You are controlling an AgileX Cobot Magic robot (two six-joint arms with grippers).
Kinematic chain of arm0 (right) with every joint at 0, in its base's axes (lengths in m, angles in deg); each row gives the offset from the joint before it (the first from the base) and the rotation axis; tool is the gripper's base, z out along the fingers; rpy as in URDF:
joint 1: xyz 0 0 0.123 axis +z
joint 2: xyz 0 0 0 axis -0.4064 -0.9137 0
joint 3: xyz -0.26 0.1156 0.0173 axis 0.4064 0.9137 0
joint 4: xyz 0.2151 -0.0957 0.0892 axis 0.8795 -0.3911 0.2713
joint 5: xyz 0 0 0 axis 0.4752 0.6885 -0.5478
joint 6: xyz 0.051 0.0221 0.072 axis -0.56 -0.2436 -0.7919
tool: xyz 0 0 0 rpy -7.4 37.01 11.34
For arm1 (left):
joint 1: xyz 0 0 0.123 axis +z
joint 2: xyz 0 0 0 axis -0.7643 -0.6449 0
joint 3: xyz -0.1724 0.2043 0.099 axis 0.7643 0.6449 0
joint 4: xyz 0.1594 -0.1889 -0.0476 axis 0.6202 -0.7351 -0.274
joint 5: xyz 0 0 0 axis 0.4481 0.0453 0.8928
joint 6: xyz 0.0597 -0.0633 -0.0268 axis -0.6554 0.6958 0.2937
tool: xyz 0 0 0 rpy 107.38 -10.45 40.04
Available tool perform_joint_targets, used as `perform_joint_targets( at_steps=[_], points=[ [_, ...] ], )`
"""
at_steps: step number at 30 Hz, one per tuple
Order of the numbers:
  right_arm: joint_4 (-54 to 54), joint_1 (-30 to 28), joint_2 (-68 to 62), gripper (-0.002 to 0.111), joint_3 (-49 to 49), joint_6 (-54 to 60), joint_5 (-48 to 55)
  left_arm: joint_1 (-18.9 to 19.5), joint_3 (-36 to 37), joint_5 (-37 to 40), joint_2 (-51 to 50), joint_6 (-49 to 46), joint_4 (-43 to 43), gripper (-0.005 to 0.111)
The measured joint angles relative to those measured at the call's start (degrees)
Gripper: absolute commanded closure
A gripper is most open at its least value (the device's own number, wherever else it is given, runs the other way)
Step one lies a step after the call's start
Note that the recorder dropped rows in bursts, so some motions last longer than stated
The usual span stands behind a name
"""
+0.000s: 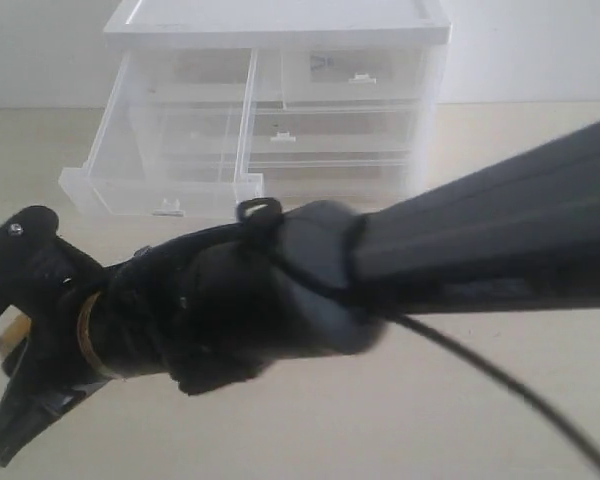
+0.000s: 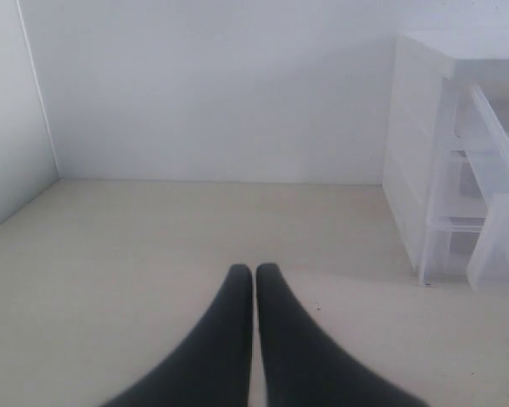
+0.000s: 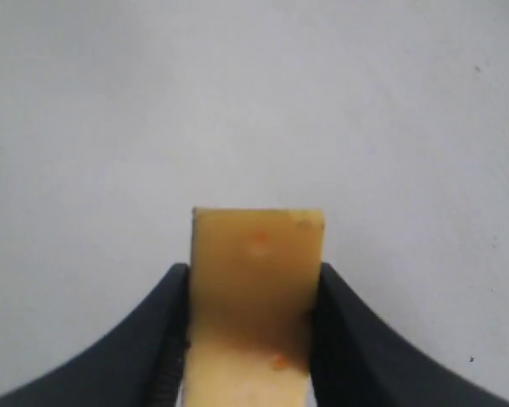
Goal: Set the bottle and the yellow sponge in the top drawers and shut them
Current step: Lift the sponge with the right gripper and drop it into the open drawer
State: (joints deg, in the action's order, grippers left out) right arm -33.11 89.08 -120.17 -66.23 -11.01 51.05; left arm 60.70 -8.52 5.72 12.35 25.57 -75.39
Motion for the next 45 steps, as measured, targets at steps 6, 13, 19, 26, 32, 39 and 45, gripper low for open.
perform_joint_targets(
  at_steps=[6,13,19,26,32,39,45],
  points=[
    [-0.35,-4.99,25.24,0.106,6.83,5.02,3.42,0.00,0.00,0.00,0.00,0.00,0.00,0.103],
    [-0.44,-17.01,11.66,0.105,-4.85,5.90,2.75,0.00,0.00,0.00,0.00,0.00,0.00,0.103],
    [-0.44,-17.01,6.35,0.083,-8.95,6.06,9.50,0.00,0.00,0.00,0.00,0.00,0.00,0.103],
    [-0.20,-17.01,5.45,0.038,-9.07,6.06,9.48,0.00,0.00,0.00,0.00,0.00,0.00,0.103],
    [1.52,-14.49,9.21,0.067,-8.80,7.37,14.64,0.00,0.00,0.00,0.00,0.00,0.00,0.103],
    [5.18,-4.82,15.39,0.108,0.17,17.32,16.10,0.00,0.00,0.00,0.00,0.00,0.00,0.103],
    [2.76,-2.56,12.14,0.108,3.85,18.71,17.03,0.00,0.00,0.00,0.00,0.00,0.00,0.103]
  ],
)
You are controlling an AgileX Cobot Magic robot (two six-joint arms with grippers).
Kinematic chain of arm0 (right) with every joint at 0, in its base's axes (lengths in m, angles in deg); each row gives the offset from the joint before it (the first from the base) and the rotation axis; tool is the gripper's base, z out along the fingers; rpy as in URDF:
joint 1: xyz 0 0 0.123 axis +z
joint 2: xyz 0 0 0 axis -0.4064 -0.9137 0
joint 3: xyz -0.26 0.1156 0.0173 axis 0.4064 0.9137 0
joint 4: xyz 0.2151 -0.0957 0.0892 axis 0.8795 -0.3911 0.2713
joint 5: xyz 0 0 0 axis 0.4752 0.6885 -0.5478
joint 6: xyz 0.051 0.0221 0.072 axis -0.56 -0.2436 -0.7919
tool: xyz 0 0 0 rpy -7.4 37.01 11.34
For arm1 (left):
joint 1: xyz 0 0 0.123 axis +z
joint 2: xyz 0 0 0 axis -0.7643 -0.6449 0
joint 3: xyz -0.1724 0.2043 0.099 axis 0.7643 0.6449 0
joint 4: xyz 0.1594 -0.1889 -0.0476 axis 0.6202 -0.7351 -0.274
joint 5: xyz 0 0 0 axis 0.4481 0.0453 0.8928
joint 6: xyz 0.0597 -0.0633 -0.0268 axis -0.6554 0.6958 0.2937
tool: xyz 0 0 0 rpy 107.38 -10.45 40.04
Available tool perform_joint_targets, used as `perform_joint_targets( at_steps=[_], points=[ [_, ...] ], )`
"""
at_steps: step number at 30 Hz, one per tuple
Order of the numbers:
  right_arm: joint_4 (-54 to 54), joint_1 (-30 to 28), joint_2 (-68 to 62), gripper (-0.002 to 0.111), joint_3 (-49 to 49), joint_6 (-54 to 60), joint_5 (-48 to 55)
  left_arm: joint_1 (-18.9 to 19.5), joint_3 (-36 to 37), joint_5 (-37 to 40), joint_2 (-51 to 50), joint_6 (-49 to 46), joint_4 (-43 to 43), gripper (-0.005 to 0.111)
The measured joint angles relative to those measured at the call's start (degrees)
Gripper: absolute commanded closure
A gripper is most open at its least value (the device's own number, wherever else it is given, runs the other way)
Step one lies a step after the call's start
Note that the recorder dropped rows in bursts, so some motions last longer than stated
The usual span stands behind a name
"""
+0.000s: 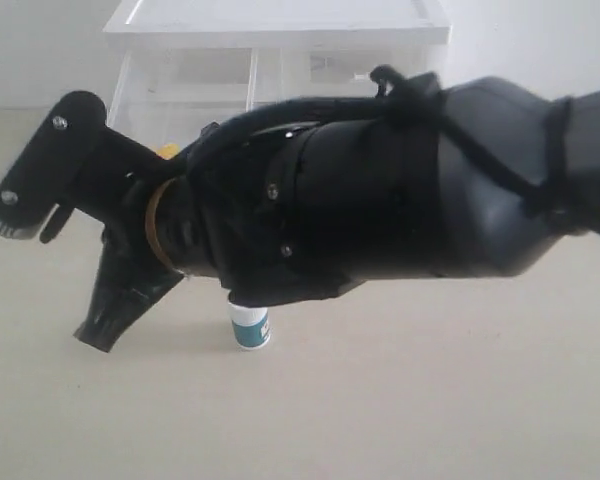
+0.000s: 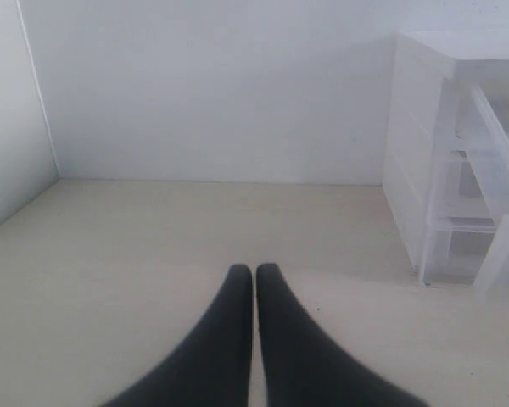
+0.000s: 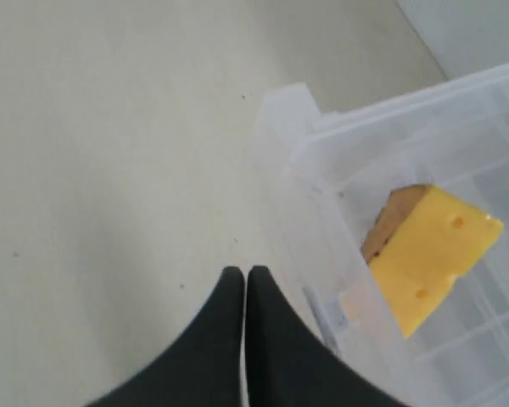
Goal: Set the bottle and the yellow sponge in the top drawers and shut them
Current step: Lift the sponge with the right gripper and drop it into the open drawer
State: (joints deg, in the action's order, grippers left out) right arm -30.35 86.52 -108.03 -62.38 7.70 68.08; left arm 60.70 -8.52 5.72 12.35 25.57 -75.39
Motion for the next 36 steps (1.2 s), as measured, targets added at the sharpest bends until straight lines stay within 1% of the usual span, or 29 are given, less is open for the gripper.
perform_joint_targets(
  at_steps=[3,7,12,21,26,36],
  points=[
    [-4.67,-0.18,-1.25,0.108,0.00,-0.51,3.27,0.00,0.00,0.00,0.00,0.00,0.00,0.103],
    [-12.22,-0.90,-1.35,0.108,0.00,-4.75,6.13,0.00,0.00,0.00,0.00,0.00,0.00,0.103],
    [-15.04,-2.56,-2.00,0.108,-0.58,-7.57,6.24,0.00,0.00,0.08,0.00,0.00,0.00,0.103],
    [-16.67,-6.10,-2.48,0.108,-4.79,-8.13,8.93,0.00,0.00,0.08,0.00,0.00,0.00,0.103],
    [-16.91,-8.98,-4.58,0.108,-8.09,-8.13,7.19,0.00,0.00,0.08,0.00,0.00,0.00,0.103],
    [-17.13,-15.98,-13.03,0.108,-20.83,-9.95,5.41,0.00,0.00,0.08,0.00,0.00,0.00,0.103]
  ],
)
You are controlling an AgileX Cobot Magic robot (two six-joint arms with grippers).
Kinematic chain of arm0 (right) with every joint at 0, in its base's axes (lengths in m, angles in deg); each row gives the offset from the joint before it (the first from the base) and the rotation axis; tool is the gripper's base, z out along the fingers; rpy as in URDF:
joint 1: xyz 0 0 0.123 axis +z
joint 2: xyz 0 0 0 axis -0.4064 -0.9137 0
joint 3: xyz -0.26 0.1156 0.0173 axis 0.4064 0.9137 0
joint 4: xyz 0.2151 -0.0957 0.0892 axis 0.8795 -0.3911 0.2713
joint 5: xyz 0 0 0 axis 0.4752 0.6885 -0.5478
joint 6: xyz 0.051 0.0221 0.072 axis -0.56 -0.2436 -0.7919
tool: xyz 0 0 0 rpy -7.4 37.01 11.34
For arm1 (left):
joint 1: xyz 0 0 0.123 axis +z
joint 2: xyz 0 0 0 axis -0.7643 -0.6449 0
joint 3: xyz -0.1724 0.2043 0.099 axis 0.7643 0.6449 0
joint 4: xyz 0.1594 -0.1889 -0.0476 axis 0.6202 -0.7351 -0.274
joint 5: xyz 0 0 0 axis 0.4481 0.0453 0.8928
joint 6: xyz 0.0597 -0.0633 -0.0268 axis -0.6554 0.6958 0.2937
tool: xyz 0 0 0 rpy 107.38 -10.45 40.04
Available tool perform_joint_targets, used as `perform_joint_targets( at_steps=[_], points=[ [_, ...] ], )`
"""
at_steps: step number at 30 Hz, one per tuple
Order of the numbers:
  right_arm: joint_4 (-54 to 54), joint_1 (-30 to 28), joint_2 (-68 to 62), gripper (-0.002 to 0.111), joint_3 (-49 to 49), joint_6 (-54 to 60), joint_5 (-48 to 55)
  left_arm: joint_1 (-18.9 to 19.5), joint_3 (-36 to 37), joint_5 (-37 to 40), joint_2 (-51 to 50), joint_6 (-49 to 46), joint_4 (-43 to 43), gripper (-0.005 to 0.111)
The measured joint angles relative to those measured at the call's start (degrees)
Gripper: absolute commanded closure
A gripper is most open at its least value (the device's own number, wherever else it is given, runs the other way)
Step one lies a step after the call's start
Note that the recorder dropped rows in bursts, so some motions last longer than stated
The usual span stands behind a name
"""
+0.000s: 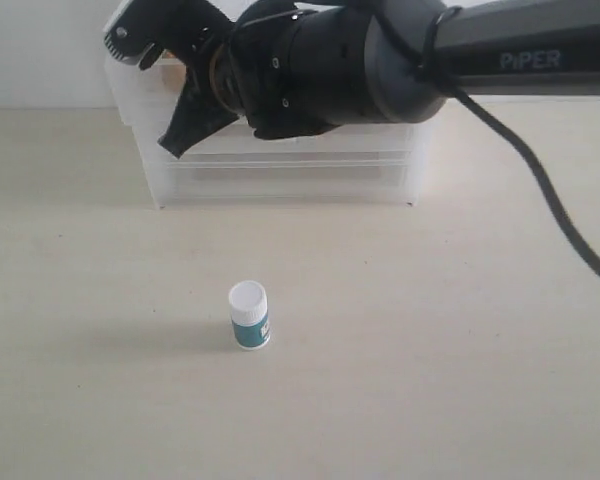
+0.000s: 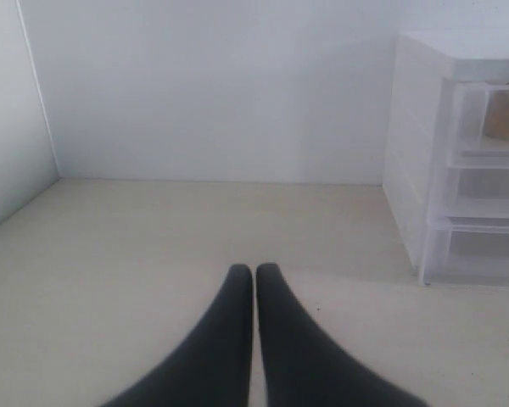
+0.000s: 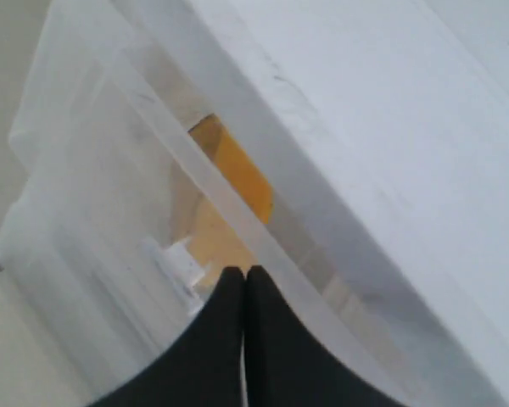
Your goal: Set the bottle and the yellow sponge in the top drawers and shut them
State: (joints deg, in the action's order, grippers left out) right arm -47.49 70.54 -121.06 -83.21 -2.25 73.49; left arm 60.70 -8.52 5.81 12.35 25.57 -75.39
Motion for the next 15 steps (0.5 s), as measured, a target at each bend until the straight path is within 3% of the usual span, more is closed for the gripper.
perform_joint_targets(
  at_steps=[10,15],
  points=[
    [3.81,-3.09,-2.85,0.108,-3.39,-7.30,-1.85,0.00,0.00,0.00,0.00,0.00,0.00,0.103],
    [5.83,-4.35,1.71,0.109,3.04,-7.51,-3.32,0.00,0.00,0.00,0.00,0.00,0.00,0.103]
  ],
)
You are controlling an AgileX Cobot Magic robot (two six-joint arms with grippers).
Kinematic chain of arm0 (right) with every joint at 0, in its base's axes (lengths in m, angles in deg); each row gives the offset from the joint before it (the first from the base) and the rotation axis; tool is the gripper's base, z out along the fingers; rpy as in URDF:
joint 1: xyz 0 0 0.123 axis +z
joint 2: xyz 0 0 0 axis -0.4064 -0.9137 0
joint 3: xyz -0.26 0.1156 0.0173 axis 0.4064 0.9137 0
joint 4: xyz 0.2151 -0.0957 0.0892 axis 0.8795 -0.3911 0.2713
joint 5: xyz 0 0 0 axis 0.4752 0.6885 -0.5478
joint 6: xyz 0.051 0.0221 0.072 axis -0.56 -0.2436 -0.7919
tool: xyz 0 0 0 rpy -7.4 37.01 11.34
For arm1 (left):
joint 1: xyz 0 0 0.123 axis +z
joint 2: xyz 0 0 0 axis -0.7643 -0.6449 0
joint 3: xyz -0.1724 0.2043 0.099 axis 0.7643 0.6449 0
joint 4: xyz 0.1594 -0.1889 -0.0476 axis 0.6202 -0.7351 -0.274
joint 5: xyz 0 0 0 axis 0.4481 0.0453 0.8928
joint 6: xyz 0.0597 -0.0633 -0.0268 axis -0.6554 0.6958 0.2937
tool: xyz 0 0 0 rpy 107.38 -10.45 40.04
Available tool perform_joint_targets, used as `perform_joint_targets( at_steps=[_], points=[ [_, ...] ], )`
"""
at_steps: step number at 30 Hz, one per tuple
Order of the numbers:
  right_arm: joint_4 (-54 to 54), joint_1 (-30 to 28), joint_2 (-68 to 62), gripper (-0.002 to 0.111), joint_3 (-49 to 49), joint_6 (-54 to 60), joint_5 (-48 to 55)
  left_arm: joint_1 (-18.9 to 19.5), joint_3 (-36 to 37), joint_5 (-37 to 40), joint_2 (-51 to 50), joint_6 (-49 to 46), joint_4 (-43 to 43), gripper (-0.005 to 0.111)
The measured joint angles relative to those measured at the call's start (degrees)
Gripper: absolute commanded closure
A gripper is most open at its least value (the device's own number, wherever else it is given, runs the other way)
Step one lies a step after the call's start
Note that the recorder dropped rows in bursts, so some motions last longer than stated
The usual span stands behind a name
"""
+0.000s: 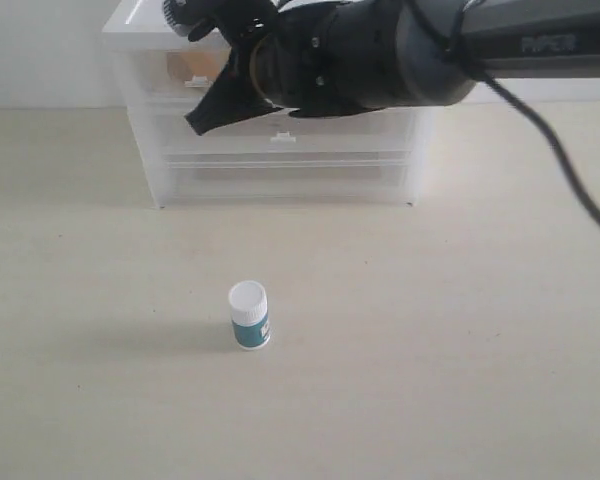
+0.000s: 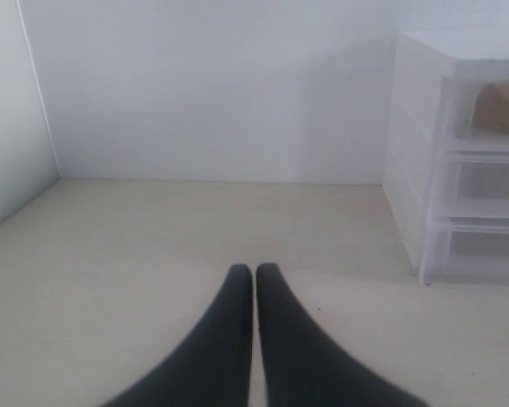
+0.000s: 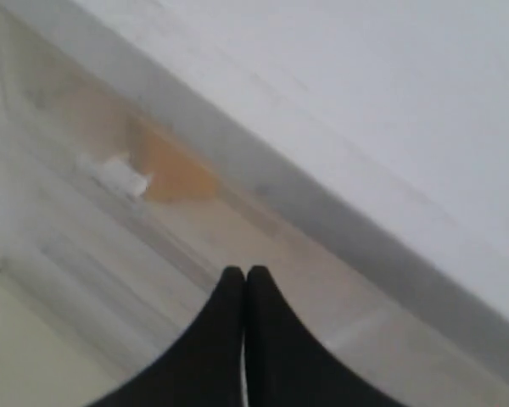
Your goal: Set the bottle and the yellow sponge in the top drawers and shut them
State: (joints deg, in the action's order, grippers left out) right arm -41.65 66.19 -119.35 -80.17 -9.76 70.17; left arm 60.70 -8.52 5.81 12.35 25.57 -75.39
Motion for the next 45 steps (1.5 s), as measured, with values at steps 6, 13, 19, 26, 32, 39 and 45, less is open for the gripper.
perform_joint_targets(
  at_steps=[6,13,19,26,32,39,45],
  points=[
    [-9.37,-2.98,11.89,0.109,14.84,-13.42,-9.54,0.00,0.00,0.00,0.00,0.00,0.00,0.103],
    [-21.78,-16.58,19.19,0.109,26.13,-33.89,-14.66,0.00,0.00,0.00,0.00,0.00,0.00,0.103],
    [-13.98,-27.89,19.29,0.109,28.74,-27.00,-49.01,0.00,0.00,0.00,0.00,0.00,0.00,0.103],
    [10.62,-45.93,21.79,0.109,39.89,-15.47,-78.79,0.00,0.00,0.00,0.00,0.00,0.00,0.103],
    [23.09,-45.35,21.79,0.100,45.98,-10.96,-77.97,0.00,0.00,0.00,0.00,0.00,0.00,0.103],
    [39.59,-30.27,21.79,0.075,45.52,-9.55,-66.80,0.00,0.00,0.00,0.00,0.00,0.00,0.103],
    [52.46,-26.18,17.44,0.074,45.52,-14.36,-65.33,0.00,0.00,0.00,0.00,0.00,0.00,0.103]
  ],
)
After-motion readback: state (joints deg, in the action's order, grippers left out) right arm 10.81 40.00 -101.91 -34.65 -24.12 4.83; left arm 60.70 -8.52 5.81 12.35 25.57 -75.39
